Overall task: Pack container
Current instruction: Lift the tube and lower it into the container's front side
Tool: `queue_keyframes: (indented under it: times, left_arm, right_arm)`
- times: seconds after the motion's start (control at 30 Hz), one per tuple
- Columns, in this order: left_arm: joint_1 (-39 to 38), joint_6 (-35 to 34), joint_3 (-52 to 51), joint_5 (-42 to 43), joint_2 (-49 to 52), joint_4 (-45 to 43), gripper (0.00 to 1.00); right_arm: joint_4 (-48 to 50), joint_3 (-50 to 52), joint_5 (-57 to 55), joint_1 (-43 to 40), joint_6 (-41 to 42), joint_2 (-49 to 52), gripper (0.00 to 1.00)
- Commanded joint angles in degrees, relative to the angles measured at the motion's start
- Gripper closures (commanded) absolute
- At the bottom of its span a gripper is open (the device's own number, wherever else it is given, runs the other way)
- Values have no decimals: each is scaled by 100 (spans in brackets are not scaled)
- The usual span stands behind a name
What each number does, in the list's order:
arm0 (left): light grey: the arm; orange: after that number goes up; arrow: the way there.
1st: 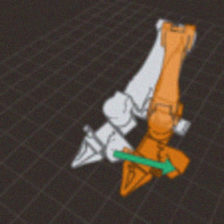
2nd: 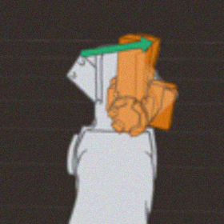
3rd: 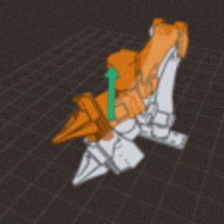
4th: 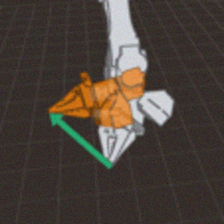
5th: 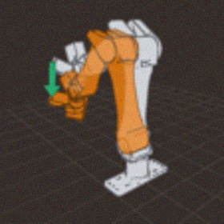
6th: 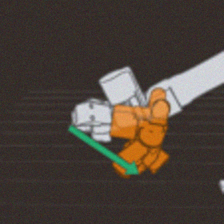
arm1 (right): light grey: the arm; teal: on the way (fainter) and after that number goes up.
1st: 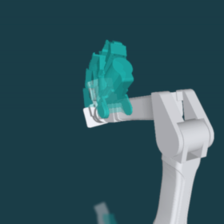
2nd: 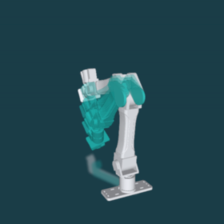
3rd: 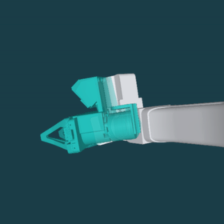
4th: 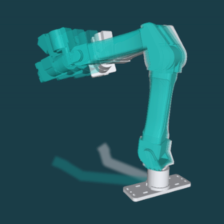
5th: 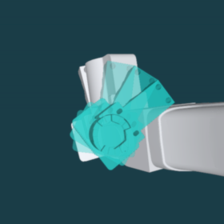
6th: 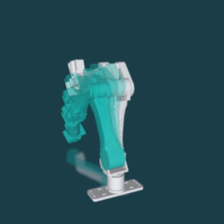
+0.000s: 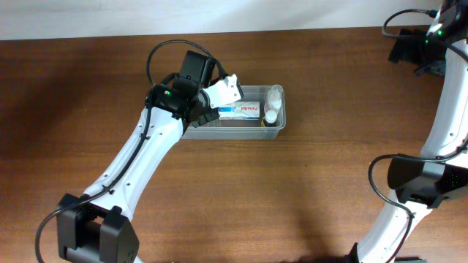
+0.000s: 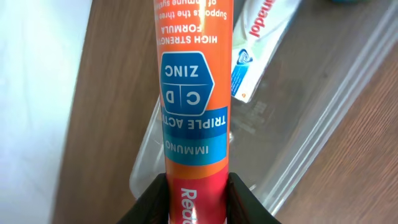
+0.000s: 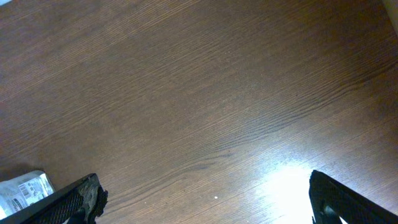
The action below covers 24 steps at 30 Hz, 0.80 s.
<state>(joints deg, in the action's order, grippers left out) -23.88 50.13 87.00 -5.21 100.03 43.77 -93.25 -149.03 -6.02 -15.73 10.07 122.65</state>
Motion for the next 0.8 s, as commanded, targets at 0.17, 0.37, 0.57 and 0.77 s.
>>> queue_keyframes:
  times: [0.17, 0.37, 0.57, 0.77]
  left_arm:
    - [2, 1945, 111, 2, 592, -22, 94]
    - [-4, 2177, 111, 4, 1003, -177, 94]
    - [-4, 2175, 111, 72, 1060, -275, 87]
    - [-4, 2173, 111, 413, 1060, -280, 69]
  right_arm:
    - [2, -39, -48, -7, -15, -46, 2]
    - [2, -39, -48, -7, -15, -46, 2]
    - [2, -39, -48, -7, -15, -46, 2]
    - [2, -39, -48, -7, -15, -46, 2]
